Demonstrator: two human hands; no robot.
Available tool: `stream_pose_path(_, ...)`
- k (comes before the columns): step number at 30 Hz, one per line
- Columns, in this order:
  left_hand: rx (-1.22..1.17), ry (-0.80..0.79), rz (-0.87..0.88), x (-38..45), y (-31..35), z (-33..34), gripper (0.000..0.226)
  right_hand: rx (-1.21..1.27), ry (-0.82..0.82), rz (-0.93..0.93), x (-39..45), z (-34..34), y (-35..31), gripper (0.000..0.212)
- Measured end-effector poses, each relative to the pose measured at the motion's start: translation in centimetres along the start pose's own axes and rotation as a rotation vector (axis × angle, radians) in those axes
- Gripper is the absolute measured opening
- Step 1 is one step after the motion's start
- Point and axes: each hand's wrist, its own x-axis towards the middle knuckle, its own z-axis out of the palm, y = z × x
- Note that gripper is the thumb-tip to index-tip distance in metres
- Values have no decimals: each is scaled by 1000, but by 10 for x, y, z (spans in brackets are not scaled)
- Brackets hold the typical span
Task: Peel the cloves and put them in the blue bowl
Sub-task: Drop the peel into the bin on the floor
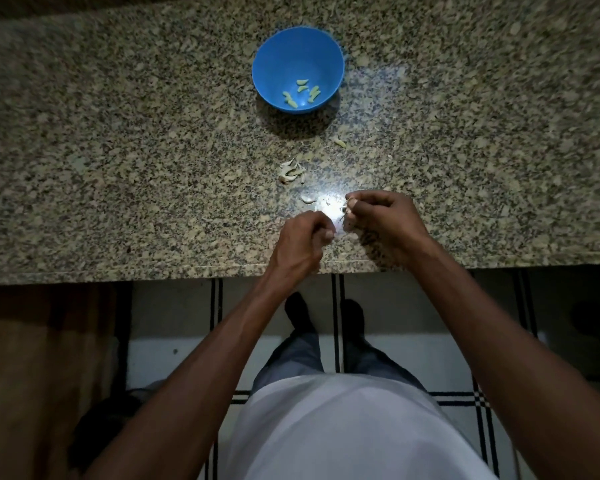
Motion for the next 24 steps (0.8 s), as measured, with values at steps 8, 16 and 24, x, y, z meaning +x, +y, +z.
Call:
stream_pose_path(8, 112, -220, 215, 2, 11, 10, 9, 38, -52, 12, 8, -24, -11, 3)
stream_pose_path(16, 472, -56, 354, 2, -1, 29, 21, -7, -107, 20, 14, -19, -1, 17)
stream_pose_path(24, -56, 463, -389, -24, -21, -16, 22, -63, -280, 54, 12, 41, 0, 12)
